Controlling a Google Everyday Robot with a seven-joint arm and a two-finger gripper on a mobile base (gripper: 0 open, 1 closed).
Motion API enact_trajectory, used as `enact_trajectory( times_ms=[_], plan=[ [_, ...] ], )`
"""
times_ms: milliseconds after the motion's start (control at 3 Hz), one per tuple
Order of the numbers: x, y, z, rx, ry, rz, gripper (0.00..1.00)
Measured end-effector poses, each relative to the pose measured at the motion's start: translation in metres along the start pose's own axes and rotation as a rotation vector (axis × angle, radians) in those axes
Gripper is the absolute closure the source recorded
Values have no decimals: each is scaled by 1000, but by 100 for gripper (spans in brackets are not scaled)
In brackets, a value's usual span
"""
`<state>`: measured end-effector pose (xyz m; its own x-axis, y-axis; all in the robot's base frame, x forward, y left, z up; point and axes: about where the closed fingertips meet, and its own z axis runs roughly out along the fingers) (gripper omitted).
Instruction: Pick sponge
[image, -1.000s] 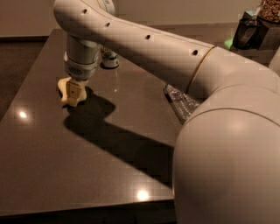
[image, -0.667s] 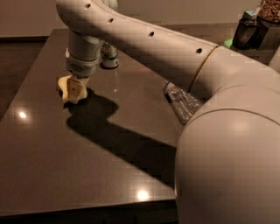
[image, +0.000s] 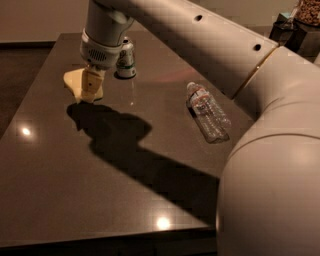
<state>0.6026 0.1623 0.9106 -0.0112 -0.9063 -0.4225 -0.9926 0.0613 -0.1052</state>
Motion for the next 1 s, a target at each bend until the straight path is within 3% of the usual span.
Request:
enact_trajectory(
  times_ms=[333,1000],
  plan=[
    [-9,8,-27,-20,-31,-82,100],
    [-6,15,-45,-46,-51,-128,100]
  ],
)
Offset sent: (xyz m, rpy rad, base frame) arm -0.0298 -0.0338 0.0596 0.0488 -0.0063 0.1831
